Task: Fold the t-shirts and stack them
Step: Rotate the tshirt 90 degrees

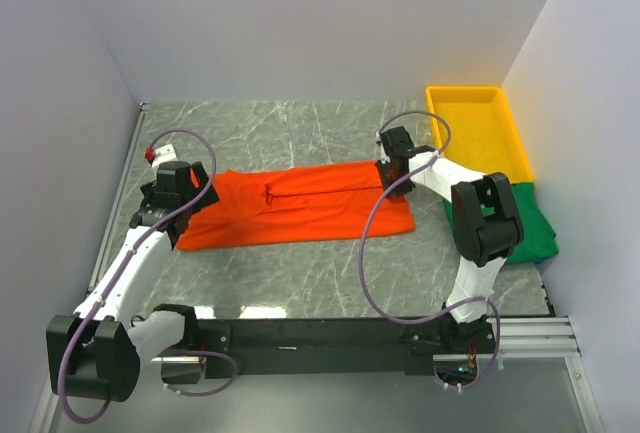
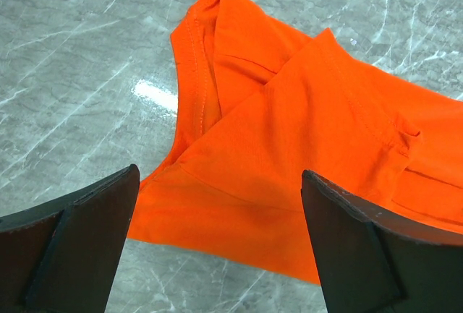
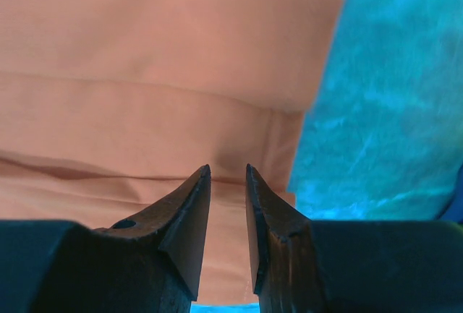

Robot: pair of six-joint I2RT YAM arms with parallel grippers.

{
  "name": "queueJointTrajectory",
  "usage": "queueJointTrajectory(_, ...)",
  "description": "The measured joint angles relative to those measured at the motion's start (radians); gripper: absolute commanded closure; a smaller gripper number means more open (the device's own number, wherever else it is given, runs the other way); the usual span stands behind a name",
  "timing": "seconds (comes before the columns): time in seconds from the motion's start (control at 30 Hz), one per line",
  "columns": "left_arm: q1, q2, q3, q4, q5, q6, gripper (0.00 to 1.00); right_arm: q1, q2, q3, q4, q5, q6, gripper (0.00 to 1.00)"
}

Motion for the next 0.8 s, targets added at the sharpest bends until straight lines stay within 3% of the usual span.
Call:
queueJointTrajectory(0.33,0.0,0.0,0.0,0.0,0.006,0.0,0.01,-0.045,-0.023,-0.062,0.011,0.054,0.144,0.66)
queueJointTrajectory(0.8,0.0,0.0,0.0,0.0,0.008,0.0,0.01,-0.07,-0.041,-0.092,0.028,0.077,0.226,0.62)
